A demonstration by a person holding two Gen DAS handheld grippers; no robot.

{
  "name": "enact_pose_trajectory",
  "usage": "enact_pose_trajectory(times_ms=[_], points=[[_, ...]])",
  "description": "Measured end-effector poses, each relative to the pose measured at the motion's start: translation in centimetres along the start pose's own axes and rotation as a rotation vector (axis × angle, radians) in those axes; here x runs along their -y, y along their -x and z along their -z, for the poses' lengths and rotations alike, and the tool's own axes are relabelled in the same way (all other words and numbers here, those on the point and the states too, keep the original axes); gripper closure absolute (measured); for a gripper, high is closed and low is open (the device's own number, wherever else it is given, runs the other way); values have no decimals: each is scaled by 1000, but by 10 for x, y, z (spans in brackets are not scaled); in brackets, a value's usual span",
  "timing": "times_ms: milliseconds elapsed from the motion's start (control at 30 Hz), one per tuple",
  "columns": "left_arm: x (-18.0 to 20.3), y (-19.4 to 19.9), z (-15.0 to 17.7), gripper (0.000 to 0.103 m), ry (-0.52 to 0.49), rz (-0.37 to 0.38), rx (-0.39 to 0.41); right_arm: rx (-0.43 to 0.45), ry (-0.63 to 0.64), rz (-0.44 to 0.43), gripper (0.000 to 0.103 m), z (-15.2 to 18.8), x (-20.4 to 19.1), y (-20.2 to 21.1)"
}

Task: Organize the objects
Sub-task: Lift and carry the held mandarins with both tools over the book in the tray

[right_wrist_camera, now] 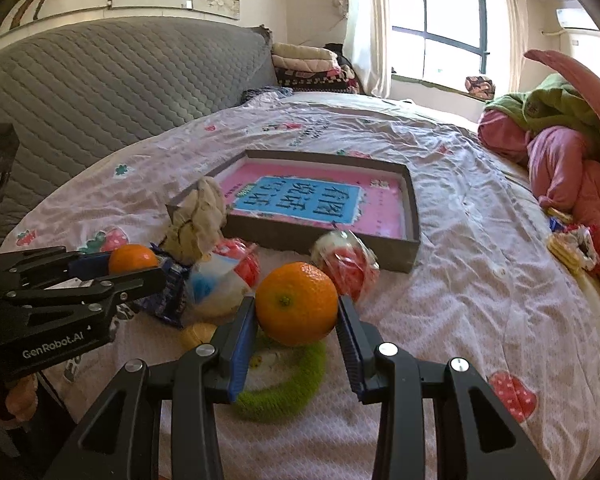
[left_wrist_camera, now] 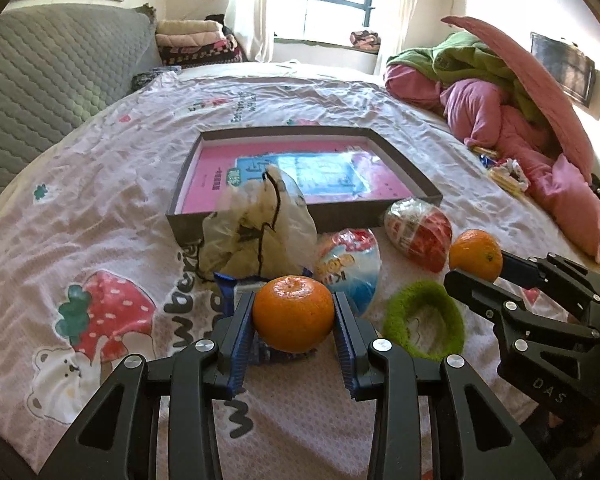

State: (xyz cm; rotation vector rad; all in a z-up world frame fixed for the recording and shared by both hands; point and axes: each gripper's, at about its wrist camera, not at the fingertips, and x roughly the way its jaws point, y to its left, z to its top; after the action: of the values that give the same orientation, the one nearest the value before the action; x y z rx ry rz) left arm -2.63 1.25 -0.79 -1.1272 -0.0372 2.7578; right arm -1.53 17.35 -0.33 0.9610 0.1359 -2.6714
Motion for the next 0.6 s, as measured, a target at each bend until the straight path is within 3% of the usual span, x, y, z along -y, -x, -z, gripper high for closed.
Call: enact_pose_trajectory(times_ms=[600], points=[[-12, -14, -37, 65, -22, -34, 47, 90, 46, -39, 63, -44, -15, -17]])
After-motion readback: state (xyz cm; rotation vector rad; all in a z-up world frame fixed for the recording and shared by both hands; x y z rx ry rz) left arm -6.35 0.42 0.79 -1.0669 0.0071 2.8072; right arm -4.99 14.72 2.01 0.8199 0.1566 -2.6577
